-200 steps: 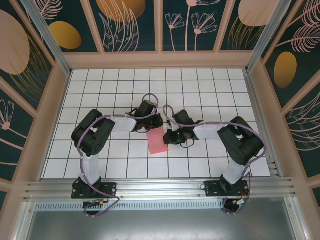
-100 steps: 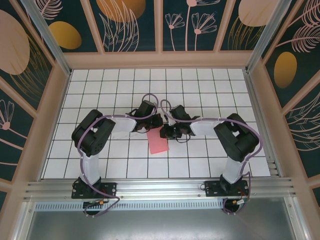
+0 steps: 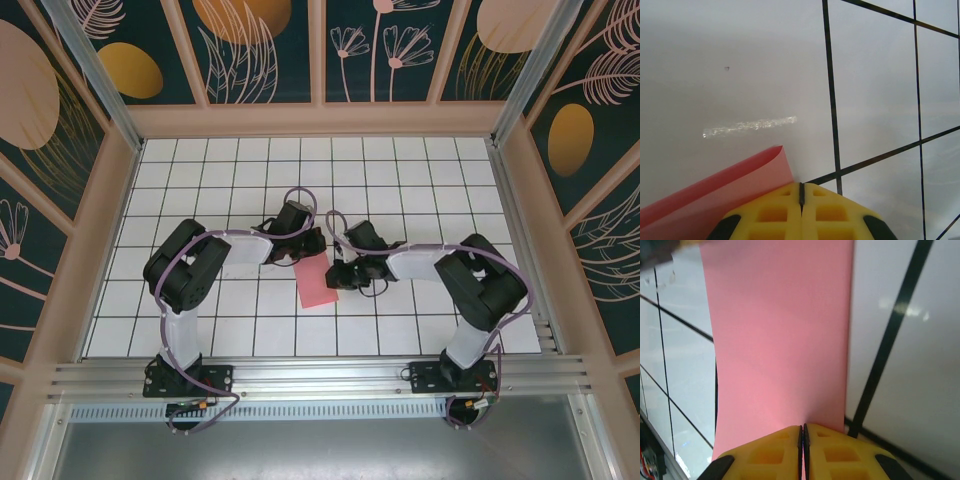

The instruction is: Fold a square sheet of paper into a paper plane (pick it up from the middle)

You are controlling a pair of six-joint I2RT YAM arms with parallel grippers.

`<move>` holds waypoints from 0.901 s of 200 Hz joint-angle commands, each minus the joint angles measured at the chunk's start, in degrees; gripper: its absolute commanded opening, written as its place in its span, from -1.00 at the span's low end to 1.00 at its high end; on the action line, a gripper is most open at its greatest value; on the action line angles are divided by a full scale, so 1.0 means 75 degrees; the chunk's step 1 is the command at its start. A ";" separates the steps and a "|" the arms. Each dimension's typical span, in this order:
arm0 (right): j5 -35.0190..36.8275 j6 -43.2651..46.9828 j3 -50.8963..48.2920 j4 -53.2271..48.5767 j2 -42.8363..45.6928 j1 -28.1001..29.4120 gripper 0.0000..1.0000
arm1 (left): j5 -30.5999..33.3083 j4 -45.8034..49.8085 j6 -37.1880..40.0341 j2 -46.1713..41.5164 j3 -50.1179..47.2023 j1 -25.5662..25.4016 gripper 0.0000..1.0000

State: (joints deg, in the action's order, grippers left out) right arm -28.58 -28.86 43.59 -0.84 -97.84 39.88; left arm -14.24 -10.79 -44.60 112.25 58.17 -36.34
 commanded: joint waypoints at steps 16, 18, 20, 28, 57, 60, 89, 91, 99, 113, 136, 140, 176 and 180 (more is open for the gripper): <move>-0.0304 -0.0174 -0.0668 -0.0683 0.0426 0.0298 -0.72 | 0.0598 0.0384 0.0083 0.0256 -0.0222 0.0074 -0.92; -0.0309 -0.0181 -0.0691 -0.0690 0.0440 0.0314 -0.72 | 0.0598 0.0392 0.0086 0.0251 -0.0221 0.0075 -0.92; -0.0296 -0.0197 -0.0724 -0.0692 0.0452 0.0327 -0.71 | 0.0598 0.0386 0.0087 0.0252 -0.0224 0.0075 -0.92; -0.0293 -0.0246 -0.0829 -0.0723 0.0528 0.0367 -0.72 | 0.0598 0.0389 0.0087 0.0253 -0.0221 0.0069 -0.93; -0.0177 -0.0313 -0.1037 -0.0874 0.0909 0.0413 -0.72 | 0.0583 0.0366 0.0087 0.0236 -0.0225 0.0075 -0.93; -0.0158 -0.0303 -0.1035 -0.0883 0.0947 0.0413 -0.72 | 0.0578 0.0367 0.0087 0.0242 -0.0222 0.0065 -0.92; 0.0079 -0.0242 -0.0666 -0.0952 0.1327 0.0357 -0.71 | 0.0494 0.0302 0.0087 0.0187 -0.0244 0.0075 -0.92; 0.0106 -0.0247 -0.0641 -0.0942 0.1365 0.0355 -0.71 | 0.0484 0.0293 0.0087 0.0186 -0.0245 0.0072 -0.92; 0.0191 -0.0275 -0.0516 -0.0864 0.1498 0.0311 -0.71 | 0.0432 0.0262 0.0087 0.0145 -0.0257 0.0069 -0.92; 0.0298 -0.0354 -0.0347 -0.0651 0.1639 0.0196 -0.71 | 0.0330 0.0198 0.0086 0.0065 -0.0277 0.0072 -0.93; 0.0337 -0.0409 -0.0127 -0.0322 0.1414 0.0040 -0.71 | 0.0156 0.0094 0.0055 -0.0051 -0.0281 0.0075 -0.91; 0.0341 -0.0406 -0.0089 -0.0282 0.1332 0.0022 -0.71 | 0.0135 0.0093 0.0051 -0.0067 -0.0273 0.0075 -0.91; 0.0350 -0.0301 0.0299 -0.0295 0.0457 0.0015 -0.71 | 0.0026 0.0082 0.0045 -0.0107 -0.0245 0.0074 -0.91; 0.0364 -0.0289 0.0314 -0.0304 0.0386 0.0015 -0.71 | 0.0019 0.0069 0.0039 -0.0118 -0.0246 0.0075 -0.91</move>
State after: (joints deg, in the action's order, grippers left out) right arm -26.61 -30.83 44.16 -3.31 -90.98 40.10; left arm -14.48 -11.86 -44.60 112.05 57.65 -36.34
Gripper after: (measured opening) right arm 0.145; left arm 0.060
